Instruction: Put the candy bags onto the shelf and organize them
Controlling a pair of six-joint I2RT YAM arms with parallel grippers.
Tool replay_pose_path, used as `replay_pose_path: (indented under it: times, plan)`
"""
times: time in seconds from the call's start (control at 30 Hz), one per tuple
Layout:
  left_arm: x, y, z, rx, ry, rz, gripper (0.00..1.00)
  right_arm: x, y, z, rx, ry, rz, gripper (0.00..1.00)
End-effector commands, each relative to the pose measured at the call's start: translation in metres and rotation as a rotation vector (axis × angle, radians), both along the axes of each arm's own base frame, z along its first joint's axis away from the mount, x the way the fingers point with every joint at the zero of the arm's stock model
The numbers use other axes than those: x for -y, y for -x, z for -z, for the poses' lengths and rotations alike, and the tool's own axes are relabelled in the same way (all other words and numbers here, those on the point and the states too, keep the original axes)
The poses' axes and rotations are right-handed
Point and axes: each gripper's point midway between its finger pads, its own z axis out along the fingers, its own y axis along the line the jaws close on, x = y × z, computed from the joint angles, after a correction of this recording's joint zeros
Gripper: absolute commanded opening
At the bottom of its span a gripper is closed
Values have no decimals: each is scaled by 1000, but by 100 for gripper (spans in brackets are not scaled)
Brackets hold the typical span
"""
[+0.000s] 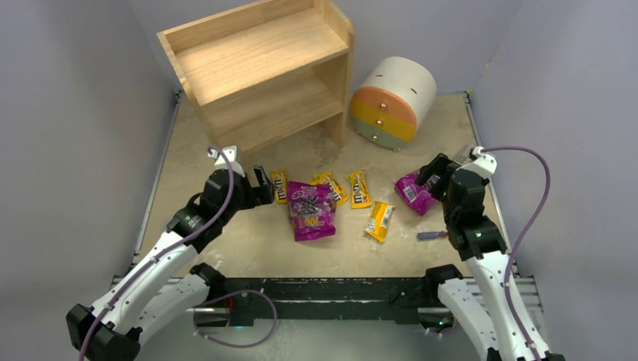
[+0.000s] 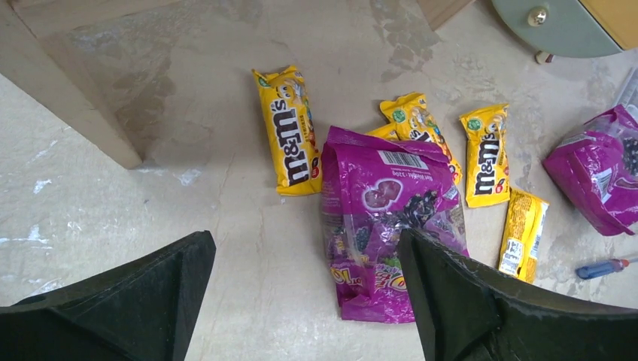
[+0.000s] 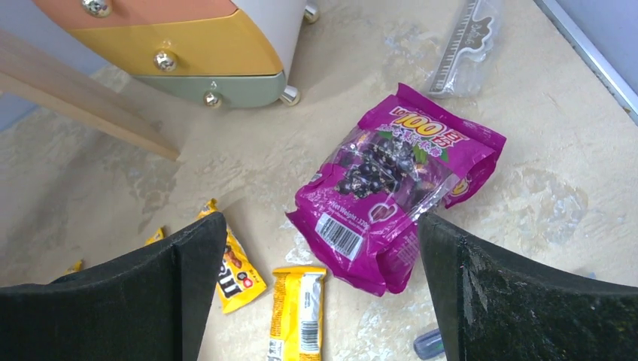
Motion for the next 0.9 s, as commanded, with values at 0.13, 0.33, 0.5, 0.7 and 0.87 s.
replay_pose_path:
  times: [0.13,0.33,0.5,0.7,0.87]
  plan:
    - [8,-6,3,23,16,22,100,-26,-8,-12,76,-27,-157,99]
    - [10,-5,7,18,22,34,100,-49,-6,-10,40,-84,-266,99]
    - [11,-3,9,23,36,37,100,-72,-1,-3,21,-137,-387,99]
    - [11,-3,14,13,45,28,100,-107,9,18,-68,-254,-548,99]
    - [11,-3,16,9,47,25,100,-150,21,36,-139,-323,-669,99]
